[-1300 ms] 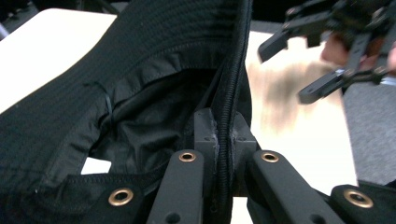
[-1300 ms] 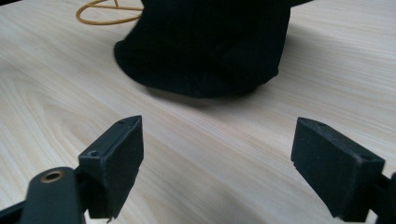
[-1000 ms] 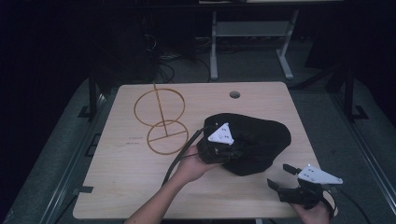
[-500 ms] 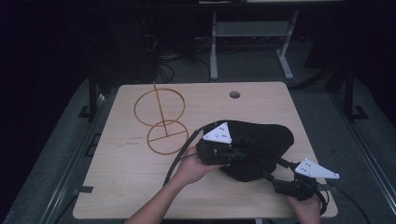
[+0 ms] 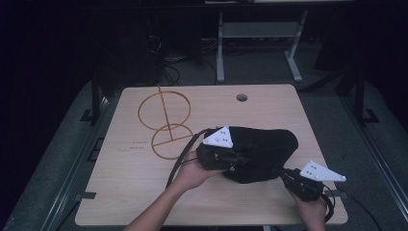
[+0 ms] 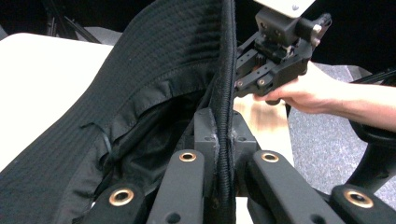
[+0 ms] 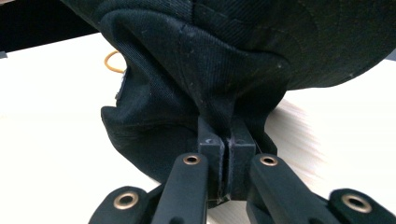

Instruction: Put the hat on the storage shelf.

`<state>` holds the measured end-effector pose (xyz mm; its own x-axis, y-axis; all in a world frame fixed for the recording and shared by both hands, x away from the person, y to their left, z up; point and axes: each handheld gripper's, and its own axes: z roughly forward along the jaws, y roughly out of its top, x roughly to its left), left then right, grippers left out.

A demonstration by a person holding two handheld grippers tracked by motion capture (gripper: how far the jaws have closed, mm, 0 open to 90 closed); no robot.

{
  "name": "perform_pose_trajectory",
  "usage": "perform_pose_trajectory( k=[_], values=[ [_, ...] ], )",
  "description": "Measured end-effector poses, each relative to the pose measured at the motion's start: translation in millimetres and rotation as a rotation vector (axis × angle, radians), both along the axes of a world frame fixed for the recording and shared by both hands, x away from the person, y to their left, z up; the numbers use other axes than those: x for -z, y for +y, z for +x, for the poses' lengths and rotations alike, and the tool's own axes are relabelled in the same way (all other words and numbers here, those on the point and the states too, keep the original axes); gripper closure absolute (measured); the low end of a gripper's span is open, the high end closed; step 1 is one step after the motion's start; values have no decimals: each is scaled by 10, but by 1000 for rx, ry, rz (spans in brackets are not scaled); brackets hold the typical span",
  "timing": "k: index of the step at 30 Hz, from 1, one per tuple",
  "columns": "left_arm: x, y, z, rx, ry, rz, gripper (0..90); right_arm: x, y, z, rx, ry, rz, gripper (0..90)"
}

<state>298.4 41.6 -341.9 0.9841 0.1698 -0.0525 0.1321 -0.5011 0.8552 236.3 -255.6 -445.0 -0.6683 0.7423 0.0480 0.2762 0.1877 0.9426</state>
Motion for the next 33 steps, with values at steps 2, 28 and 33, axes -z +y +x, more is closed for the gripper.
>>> perform_pose_trajectory(
  k=[2, 28, 33],
  values=[
    [-21, 20, -29, -15, -15, 11, 796, -28, 10, -9, -1, 1, -5, 877],
    [-137, 469, -204, -103, -86, 66, 450, -500, -182, -30, -50, 53, -25, 878],
    [-93, 609, -216, -128, -81, 68, 446, -565, -233, -6, -38, 61, 2, 878]
  ],
)
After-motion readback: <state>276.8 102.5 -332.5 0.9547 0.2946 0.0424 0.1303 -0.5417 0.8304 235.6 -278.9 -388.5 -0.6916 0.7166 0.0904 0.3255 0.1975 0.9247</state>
